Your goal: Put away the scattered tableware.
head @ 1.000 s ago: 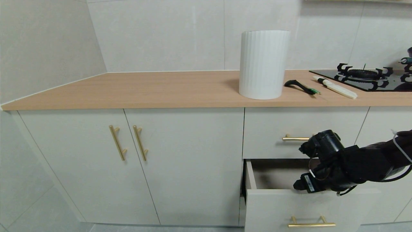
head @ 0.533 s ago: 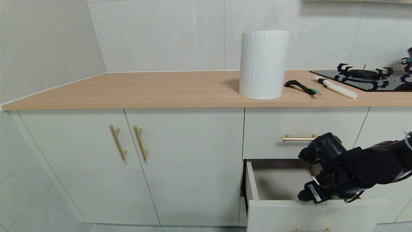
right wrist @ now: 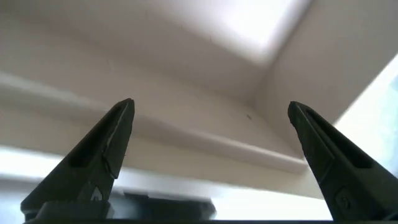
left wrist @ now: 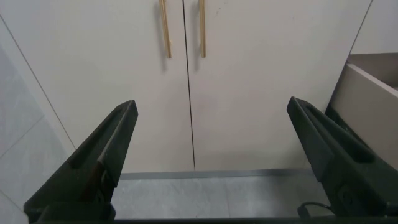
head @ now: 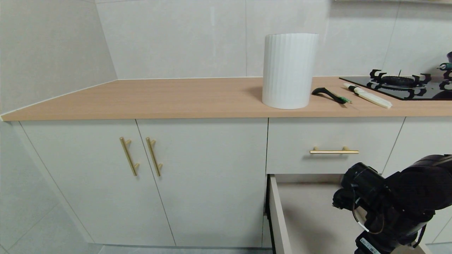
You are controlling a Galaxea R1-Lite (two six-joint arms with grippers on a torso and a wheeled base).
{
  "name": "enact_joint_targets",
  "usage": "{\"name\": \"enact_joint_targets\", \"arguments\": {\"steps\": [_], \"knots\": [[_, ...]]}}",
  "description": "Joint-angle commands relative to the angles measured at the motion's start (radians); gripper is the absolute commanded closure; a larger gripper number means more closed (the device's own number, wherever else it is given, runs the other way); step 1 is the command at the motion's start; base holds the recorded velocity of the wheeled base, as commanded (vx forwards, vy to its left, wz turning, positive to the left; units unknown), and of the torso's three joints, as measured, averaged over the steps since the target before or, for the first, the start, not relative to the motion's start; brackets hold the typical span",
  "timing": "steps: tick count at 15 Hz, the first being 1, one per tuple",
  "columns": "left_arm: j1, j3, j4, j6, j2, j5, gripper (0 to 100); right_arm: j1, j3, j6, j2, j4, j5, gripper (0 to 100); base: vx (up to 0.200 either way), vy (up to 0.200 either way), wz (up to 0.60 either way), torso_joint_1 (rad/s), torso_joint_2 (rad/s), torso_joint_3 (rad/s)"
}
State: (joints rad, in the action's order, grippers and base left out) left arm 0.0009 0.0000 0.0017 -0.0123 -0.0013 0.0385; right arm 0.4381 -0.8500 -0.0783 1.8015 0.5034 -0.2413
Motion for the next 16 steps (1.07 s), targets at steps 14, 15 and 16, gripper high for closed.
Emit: {"name": "enact_joint_targets", "arguments": {"steps": [14,15,16], "knots": [[0.001,0.0,0.0,0.0,0.001,0.0,0,0.036,-0.07,0.143,-0.014,-0.014,0.004,0,0.0,0.0,0.0,0.0,0.0,0.0],[0.001,0.0,0.0,0.0,0.001,0.0,0,0.007,-0.124,0.218,-0.03,-0.013,0.01,0,0.0,0.0,0.0,0.0,0.0,0.0],[0.001,0.0,0.0,0.0,0.001,0.0,0,0.007,-0.124,0.218,-0.03,-0.013,0.01,0,0.0,0.0,0.0,0.0,0.0,0.0]]}}
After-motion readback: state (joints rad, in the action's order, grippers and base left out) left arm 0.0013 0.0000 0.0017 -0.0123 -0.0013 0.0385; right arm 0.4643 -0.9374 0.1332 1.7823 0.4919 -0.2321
